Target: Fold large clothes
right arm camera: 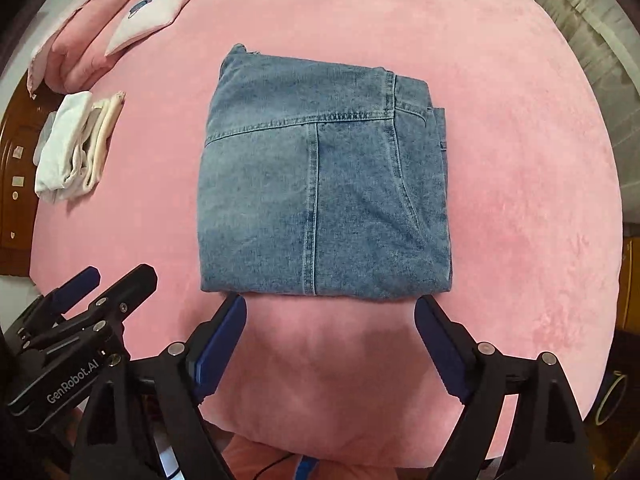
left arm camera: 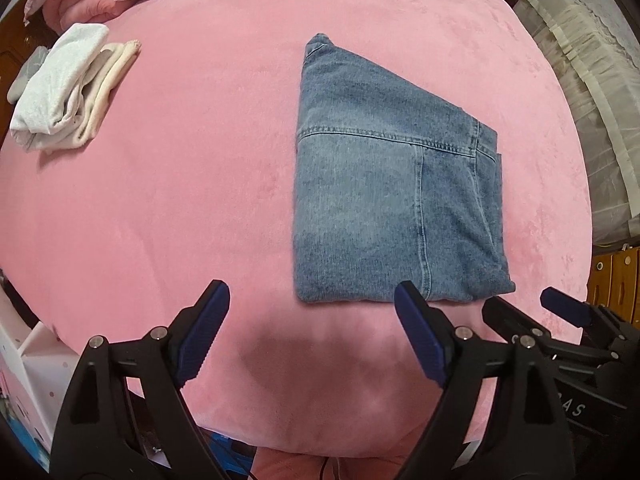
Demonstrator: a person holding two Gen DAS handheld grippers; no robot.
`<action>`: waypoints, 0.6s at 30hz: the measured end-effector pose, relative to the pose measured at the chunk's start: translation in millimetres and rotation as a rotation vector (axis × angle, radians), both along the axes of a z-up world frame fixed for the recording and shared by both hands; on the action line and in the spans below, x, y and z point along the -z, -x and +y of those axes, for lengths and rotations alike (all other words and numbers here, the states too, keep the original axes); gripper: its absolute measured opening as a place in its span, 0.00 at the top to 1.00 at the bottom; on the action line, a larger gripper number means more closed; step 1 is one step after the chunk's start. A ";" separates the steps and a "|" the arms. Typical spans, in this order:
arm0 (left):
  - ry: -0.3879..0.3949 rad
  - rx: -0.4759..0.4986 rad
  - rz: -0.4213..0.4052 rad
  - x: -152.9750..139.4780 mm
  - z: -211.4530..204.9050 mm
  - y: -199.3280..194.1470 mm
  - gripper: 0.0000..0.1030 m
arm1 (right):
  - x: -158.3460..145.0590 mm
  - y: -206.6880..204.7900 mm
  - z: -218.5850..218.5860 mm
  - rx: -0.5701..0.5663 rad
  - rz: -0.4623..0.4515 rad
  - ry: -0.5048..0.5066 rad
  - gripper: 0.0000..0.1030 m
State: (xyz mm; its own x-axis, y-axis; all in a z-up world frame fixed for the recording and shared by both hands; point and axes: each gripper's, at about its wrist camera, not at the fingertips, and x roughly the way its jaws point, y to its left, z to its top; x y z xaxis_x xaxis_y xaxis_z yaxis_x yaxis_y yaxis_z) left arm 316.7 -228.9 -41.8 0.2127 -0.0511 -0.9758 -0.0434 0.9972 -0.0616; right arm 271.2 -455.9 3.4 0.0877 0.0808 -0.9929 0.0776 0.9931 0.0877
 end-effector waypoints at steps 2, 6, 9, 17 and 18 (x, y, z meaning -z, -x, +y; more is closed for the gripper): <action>-0.005 -0.003 0.002 -0.8 0.1 0.3 0.20 | 6.1 -3.9 2.1 -0.001 0.015 -0.001 0.15; -0.004 -0.004 0.001 -4.0 0.3 1.5 0.20 | 7.0 -5.5 -0.6 0.018 0.030 -0.019 0.15; -0.006 -0.004 -0.004 -6.8 0.4 2.8 0.20 | 2.2 -4.9 -3.3 0.017 0.020 -0.020 0.15; -0.002 0.005 -0.006 -10.2 -4.2 2.9 0.20 | -8.2 -4.6 -7.7 0.009 -0.007 -0.020 0.15; -0.003 0.006 -0.006 -10.3 -5.0 3.0 0.20 | -8.9 -3.7 -8.1 0.011 -0.009 -0.020 0.15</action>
